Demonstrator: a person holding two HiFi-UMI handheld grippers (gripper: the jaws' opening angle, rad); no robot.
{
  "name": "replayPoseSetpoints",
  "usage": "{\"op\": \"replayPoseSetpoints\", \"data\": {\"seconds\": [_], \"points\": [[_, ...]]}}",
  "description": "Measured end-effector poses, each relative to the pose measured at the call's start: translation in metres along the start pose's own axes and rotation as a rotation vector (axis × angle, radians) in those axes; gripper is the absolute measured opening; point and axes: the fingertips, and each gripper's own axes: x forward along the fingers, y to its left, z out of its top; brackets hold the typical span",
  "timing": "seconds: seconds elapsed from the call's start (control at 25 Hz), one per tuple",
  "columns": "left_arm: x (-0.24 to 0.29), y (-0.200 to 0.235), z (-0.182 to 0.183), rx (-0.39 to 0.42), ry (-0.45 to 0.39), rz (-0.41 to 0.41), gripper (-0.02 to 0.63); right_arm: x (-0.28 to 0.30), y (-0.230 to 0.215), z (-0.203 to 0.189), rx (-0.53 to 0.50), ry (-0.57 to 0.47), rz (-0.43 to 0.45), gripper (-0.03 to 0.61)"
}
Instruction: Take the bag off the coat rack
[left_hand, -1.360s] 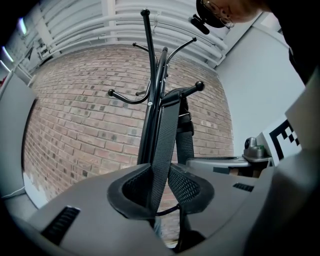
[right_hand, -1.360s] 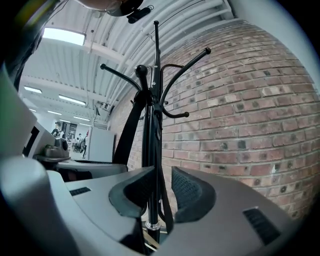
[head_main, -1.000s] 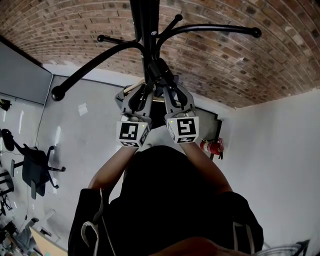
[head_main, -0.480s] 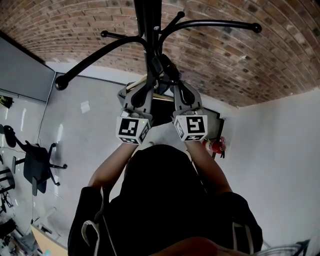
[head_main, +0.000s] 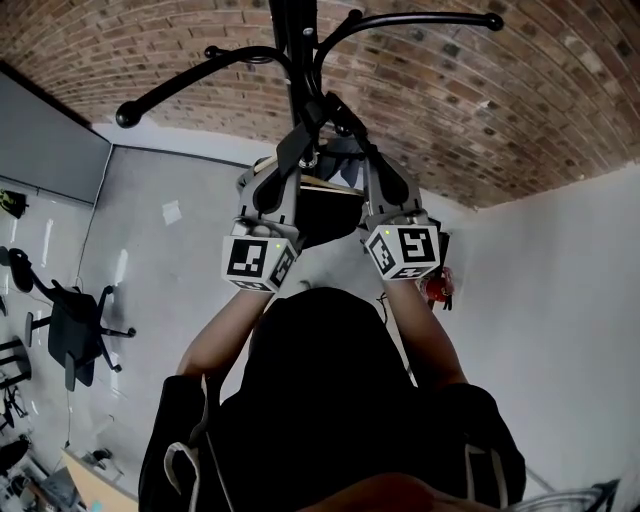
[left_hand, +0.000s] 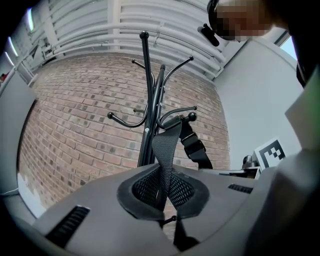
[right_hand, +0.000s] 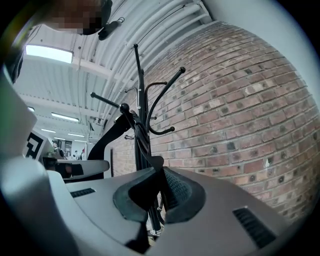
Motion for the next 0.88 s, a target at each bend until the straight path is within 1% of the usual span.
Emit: {"op": "replayPoseSetpoints", "data": {"seconds": [0.12, 0.2, 0.44, 0.56, 0.72, 0.88], "points": [[-0.009, -0.007, 0.016, 0.011, -0.027, 0.003, 0.021, -0.012, 0.005, 0.005, 0.005, -0.017, 0.006, 0.023], [-0.013, -0.012, 0.024, 0.010, -0.047, -0.009, 0.021, -0.019, 0.005, 0.012, 0.015, -0.037, 0.003, 0.023], [-0.026, -0.021, 0.045, -0.025, -0.064, -0.013, 0.021, -0.038, 0.006, 0.035, 0.047, -0.095, -0.008, 0.023], [-0.034, -0.025, 0.055, -0.042, -0.094, -0.023, 0.021, -0.048, 0.008, 0.046, 0.034, -0.124, -0.019, 0.023], [-0.040, -0.027, 0.070, -0.067, -0.132, -0.033, 0.021, -0.059, 0.015, 0.062, -0.026, -0.156, -0.047, 0.023], [-0.044, -0.033, 0.079, -0.077, -0.150, -0.041, 0.021, -0.071, 0.017, 0.074, -0.035, -0.184, -0.058, 0.023]]}}
